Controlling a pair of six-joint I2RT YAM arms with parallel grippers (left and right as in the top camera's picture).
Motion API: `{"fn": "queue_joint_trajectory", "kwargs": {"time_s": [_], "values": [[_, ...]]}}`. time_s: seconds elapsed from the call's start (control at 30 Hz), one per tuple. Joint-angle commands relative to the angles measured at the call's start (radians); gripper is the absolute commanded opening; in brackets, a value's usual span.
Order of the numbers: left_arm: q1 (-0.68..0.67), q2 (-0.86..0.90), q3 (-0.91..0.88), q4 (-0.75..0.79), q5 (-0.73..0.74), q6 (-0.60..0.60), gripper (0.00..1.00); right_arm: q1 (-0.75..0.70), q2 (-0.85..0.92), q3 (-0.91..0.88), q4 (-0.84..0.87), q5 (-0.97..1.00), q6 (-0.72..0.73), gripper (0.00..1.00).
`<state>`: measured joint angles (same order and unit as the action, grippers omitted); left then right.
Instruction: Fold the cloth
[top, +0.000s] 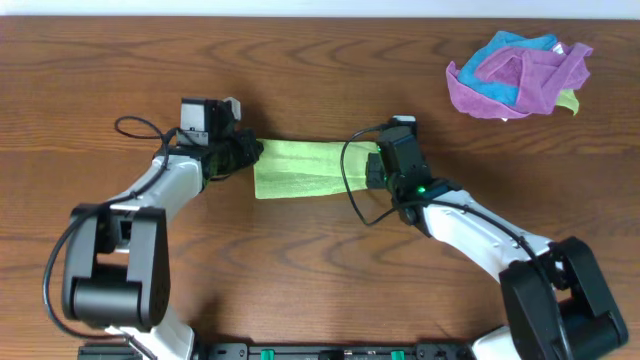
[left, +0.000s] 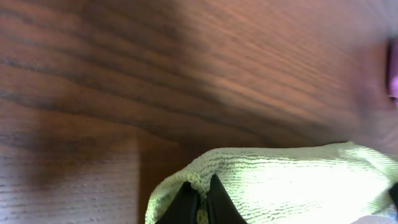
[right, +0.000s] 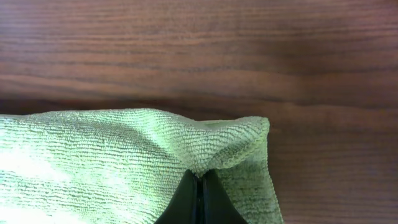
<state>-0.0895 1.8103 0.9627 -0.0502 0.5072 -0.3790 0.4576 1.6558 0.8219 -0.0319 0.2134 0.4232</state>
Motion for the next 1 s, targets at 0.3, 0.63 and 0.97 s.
{"fn": "queue_joint_trajectory", "kwargs": {"time_s": [0.3,0.63,0.97], "values": [[0.008,0.040,0.013,0.048,-0.070,0.017,0.14,-0.021,0.020,-0.002,-0.005,0.105,-0.021,0.49],[0.011,0.033,0.013,0.043,-0.053,0.043,0.65,-0.019,0.006,-0.001,-0.009,0.101,-0.011,0.68],[0.011,-0.141,0.014,-0.096,-0.037,0.068,0.62,-0.019,-0.212,-0.001,-0.175,0.071,0.097,0.73]]}}
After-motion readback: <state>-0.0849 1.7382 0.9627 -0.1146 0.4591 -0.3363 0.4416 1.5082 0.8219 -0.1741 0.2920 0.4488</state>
